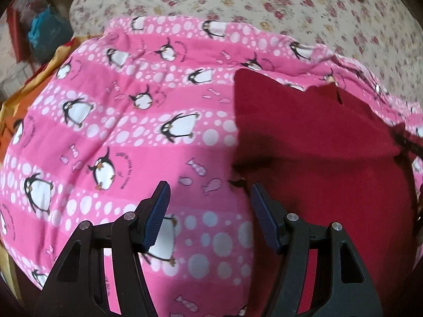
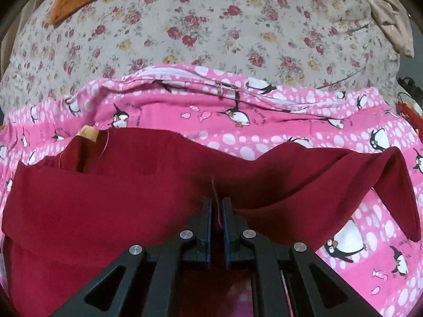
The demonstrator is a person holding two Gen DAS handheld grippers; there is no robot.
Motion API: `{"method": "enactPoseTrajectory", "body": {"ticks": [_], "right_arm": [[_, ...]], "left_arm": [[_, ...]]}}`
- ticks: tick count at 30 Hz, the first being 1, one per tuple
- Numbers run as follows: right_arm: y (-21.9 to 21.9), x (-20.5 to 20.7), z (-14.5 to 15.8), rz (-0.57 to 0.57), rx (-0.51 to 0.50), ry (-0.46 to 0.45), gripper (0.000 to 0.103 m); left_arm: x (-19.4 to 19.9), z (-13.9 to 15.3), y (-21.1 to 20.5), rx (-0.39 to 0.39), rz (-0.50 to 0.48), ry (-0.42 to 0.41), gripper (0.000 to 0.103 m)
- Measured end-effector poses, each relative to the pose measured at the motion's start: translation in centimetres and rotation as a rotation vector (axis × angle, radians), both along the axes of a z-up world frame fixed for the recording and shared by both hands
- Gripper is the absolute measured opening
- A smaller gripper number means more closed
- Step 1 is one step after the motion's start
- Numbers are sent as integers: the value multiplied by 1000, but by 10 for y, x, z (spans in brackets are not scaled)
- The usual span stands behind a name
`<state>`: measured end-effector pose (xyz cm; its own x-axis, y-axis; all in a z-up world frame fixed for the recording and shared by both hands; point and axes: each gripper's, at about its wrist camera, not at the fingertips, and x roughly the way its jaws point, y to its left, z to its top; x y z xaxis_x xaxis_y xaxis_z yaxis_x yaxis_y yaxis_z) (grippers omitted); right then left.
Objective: Fold small clothes
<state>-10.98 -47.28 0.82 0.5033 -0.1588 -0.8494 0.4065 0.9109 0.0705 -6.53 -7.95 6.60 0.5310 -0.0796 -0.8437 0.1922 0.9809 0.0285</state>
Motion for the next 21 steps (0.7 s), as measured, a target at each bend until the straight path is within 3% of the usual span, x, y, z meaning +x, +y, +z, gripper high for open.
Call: {"method": "enactPoseTrajectory", "body": {"ticks": [3,8,10,12,14,17,21], "right_arm": [[1,0,-4,-4,-2,10,6],[-9,-9,7,-9,84,-6,8],[-9,-18,20,-8,91,-36,17],[-2,-22,32,29,102,-75,40],[9,-18,39,79,142,-101,45],[32,-1,37,164,202,-92,45],[57,19,20,225,149,-48,45]], "left_arm": [[2,5,10,-21,52,5,64],[-3,32,20,-46,152,-97,64],[0,39,17,-107,145,-109,64],[8,41,4,-130,111,-108,64],[19,41,-15,-117,83,-120,65],[43,26,-44,-91,45,-86,65],[71,-19,-63,11,60,-20,65]]}}
